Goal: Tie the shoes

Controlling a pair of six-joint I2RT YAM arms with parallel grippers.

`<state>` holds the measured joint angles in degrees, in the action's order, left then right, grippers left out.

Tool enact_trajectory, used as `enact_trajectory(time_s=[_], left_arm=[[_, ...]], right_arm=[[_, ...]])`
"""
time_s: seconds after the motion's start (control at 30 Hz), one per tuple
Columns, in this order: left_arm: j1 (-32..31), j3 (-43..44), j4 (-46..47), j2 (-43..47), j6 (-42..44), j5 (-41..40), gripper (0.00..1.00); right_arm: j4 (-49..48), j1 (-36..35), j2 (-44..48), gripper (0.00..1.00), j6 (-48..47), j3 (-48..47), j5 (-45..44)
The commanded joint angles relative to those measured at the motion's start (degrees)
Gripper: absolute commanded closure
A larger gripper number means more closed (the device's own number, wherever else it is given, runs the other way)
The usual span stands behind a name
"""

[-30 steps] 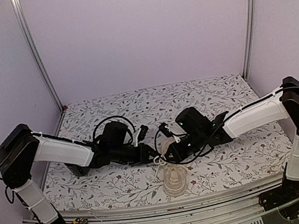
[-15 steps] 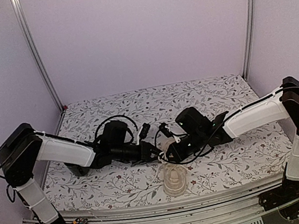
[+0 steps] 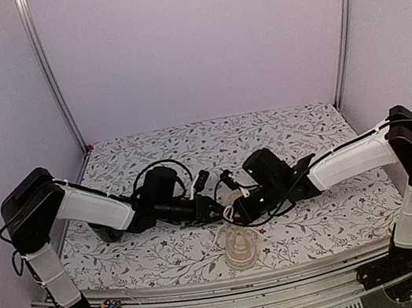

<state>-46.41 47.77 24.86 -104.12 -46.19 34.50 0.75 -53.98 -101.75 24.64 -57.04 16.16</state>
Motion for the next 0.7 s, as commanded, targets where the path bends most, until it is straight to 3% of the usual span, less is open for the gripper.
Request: enact_trajectory(time_s=[0.0,0.53,0.67], left_arm=[[0.15,0.22,3.75,-0.47,-0.64,1.86,0.69],[-0.69,-3.29,7.14,-0.74,-4.09,3.18,0.73],[-0.76,-4.41,10.14,-1.24,-5.87,3.80,0.80]], right_arm=[[-1.76,-0.25,0.66,0.98,0.23,0.44,-0.43],[-1.96,-0.21,1.63,0.98,0.48,0.67,-1.12],[-1.97,-0.24,1.73,0.98,0.58,0.70,-1.05]])
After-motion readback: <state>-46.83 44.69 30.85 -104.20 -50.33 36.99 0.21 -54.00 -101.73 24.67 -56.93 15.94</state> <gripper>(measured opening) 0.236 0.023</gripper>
